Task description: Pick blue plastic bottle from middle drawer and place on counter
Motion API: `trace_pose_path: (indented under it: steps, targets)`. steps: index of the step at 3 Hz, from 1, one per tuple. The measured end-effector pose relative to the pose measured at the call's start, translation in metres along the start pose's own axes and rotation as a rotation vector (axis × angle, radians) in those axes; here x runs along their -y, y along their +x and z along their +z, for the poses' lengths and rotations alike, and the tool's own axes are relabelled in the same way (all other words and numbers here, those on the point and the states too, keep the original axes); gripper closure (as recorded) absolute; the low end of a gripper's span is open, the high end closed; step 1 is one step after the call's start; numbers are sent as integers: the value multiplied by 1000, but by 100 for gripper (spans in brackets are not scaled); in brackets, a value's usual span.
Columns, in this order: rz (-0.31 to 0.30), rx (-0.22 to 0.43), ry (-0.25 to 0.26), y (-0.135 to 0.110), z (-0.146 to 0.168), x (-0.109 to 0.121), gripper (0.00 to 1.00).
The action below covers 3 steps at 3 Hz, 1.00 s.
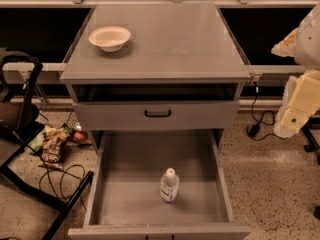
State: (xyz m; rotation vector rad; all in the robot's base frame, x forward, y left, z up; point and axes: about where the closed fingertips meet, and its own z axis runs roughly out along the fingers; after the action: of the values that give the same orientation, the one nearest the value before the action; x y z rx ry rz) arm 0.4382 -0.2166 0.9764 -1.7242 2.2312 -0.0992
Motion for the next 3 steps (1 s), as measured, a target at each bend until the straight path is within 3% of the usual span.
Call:
trace_pose_path:
  steps: [2,3]
  targets:
    - [16,-4,17,-2,-12,10,0]
    - [40,59,-46,2,27,10,0]
